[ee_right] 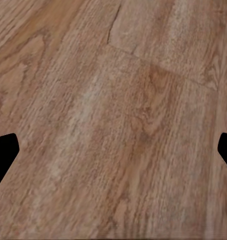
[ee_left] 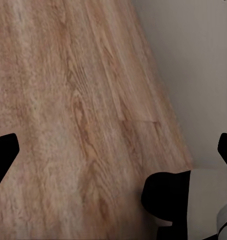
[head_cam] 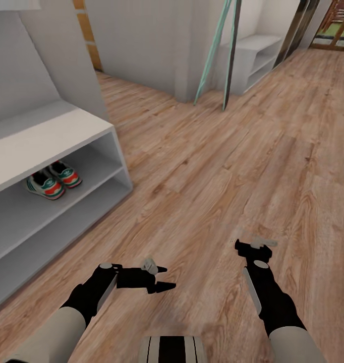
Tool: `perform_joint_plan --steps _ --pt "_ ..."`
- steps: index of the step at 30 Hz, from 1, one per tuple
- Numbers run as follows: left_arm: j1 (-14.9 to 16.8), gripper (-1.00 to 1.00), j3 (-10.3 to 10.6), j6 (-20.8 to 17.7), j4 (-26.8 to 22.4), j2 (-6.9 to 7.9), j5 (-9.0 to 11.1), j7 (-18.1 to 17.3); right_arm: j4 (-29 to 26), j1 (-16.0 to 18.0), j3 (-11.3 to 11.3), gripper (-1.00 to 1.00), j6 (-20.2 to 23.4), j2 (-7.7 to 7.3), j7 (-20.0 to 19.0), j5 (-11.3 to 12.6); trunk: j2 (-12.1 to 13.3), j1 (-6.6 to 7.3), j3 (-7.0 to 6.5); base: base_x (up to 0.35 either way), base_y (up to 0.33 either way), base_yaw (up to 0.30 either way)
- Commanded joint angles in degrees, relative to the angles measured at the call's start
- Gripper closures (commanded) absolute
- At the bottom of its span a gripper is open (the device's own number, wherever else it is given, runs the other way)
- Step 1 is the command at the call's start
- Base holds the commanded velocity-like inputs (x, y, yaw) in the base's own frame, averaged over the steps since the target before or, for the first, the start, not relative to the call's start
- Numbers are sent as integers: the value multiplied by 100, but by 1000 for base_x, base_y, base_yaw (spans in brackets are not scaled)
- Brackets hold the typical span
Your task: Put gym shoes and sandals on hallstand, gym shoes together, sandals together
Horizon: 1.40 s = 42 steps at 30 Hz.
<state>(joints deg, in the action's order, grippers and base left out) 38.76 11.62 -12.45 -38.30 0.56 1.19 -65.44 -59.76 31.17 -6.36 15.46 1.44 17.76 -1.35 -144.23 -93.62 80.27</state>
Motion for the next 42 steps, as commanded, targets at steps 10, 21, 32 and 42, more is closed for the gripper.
perform_joint_plan --steps 10,21,32,42 --pt "0 -100 -5 -60 -10 5 13 -10 -10 3 -12 -100 36 5 8 -15 9 22 -208 0 0 -300" --pt "0 -100 -9 -59 -10 5 13 -9 -10 3 -14 -100 36 5 8 -15 24 50 -506 0 0 -286" --pt "0 -100 -62 -58 -10 5 13 0 -10 3 -14 -100 36 5 8 -15 39 78 -809 0 0 -280" --pt "0 -100 -1195 -56 -10 13 2 123 -10 3 -12 -100 36 5 8 -15 52 104 -1085 0 0 -278"
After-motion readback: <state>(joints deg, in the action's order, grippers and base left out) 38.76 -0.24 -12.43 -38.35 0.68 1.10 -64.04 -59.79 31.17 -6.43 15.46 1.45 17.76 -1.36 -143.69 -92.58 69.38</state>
